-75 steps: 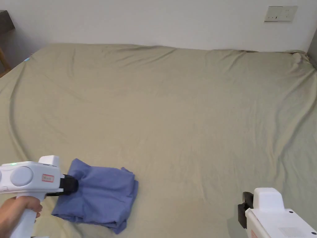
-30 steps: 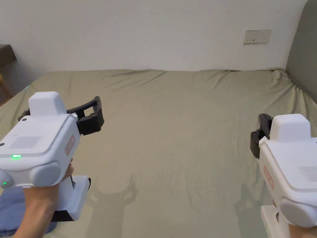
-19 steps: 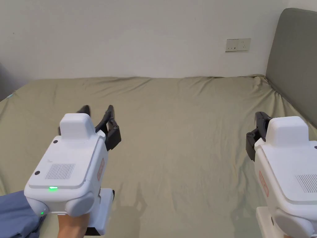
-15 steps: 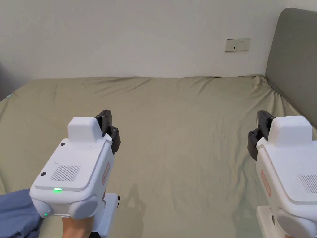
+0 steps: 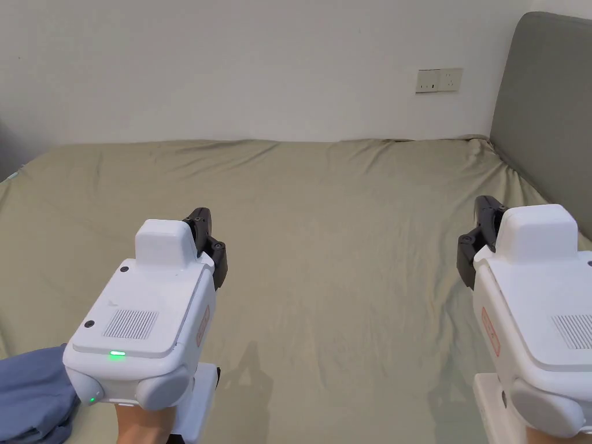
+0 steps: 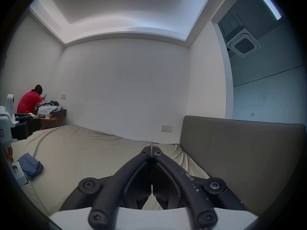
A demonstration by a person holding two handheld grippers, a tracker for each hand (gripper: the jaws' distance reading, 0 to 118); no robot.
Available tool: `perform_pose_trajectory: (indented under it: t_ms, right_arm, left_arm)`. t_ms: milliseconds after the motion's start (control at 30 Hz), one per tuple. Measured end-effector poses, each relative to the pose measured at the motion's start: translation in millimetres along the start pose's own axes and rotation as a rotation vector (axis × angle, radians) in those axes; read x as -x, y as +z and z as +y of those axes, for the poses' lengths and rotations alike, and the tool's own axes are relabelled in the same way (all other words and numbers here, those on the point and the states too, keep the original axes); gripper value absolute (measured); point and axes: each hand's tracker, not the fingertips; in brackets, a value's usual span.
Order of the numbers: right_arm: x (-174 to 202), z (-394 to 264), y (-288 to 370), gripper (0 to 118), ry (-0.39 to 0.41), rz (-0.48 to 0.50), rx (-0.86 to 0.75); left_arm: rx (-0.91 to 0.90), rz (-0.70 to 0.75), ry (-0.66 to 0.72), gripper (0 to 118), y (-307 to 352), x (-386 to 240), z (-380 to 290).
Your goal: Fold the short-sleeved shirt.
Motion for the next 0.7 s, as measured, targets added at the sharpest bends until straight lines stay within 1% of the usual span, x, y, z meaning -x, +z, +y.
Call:
perform_pose_trajectory:
  t_ms: [700]
  right_arm:
    - [1.4,1.8,3.5,2,0.006,0.002,-0.01]
  left_arm:
    - [0.017,0.001,-0.008,0,-1.7,1.6,-0.7]
